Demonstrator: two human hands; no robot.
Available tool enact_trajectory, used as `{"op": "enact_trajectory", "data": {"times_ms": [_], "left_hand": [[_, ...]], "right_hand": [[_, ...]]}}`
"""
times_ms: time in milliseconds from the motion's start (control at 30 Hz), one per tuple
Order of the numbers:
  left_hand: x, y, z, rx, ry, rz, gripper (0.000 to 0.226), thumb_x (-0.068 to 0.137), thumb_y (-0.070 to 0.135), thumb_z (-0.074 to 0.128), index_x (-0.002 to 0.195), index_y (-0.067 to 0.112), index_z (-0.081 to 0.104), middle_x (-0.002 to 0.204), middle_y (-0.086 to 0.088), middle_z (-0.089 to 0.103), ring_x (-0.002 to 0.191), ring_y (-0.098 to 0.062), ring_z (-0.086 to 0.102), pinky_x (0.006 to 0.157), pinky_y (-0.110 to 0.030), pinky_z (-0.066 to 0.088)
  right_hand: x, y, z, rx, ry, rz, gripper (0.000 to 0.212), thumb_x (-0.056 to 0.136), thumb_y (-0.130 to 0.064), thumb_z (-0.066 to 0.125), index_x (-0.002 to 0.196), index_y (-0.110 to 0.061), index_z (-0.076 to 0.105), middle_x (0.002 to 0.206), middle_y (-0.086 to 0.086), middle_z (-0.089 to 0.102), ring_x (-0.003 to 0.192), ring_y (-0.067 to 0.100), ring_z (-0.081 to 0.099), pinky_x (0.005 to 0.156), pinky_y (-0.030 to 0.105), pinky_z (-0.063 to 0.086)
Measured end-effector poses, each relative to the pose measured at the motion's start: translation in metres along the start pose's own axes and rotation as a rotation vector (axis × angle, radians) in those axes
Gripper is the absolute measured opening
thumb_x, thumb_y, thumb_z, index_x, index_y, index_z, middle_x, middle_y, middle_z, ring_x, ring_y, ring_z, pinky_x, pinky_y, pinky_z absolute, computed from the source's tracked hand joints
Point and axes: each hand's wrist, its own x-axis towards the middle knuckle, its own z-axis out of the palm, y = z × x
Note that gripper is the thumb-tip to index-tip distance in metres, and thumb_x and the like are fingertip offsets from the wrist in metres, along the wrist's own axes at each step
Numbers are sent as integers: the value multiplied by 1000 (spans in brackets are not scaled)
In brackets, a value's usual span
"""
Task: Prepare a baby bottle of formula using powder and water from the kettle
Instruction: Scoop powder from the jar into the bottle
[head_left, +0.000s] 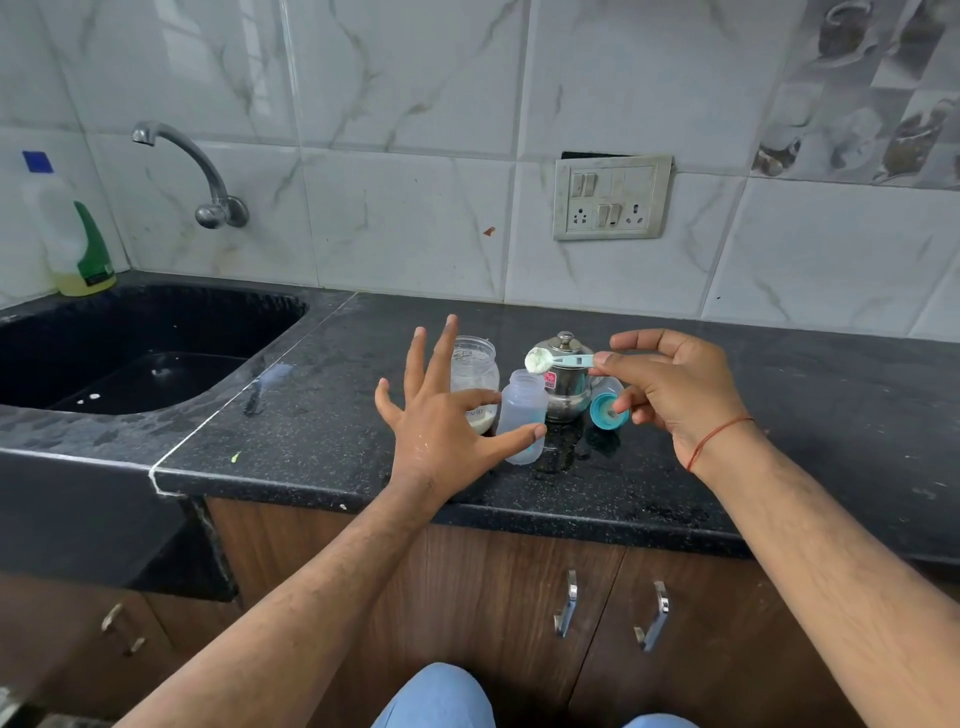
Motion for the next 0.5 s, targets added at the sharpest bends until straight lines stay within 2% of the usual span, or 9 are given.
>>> {"op": "enact_trajectory", "data": {"times_ms": [133, 367, 500], "left_hand": [[2, 1, 2, 7, -9, -3, 52, 67, 92, 74, 90, 46, 83, 181, 21, -15, 166, -18, -27, 124, -78, 0], [2, -1, 4, -12, -1, 14, 49, 68, 91, 75, 85, 45, 81, 181, 21, -11, 166, -17, -24, 124, -77, 4], [2, -2, 5, -7, 4, 18, 49, 68, 91, 74, 84, 45, 81, 181, 20, -10, 167, -18, -22, 124, -78, 4]], "right_hand": [[4, 4, -1, -28, 16, -31, 22, 86, -11, 85, 104, -12, 72, 86, 7, 82, 43, 14, 60, 38, 21, 47], [4, 6, 0, -163, 13, -164, 16, 87, -12, 84, 101, -13, 76, 84, 1, 82, 48, 16, 66, 44, 26, 53], [0, 4, 1, -267, 2, -275, 12, 88, -14, 83, 97, -20, 78, 80, -2, 81, 51, 15, 71, 51, 33, 58]]}}
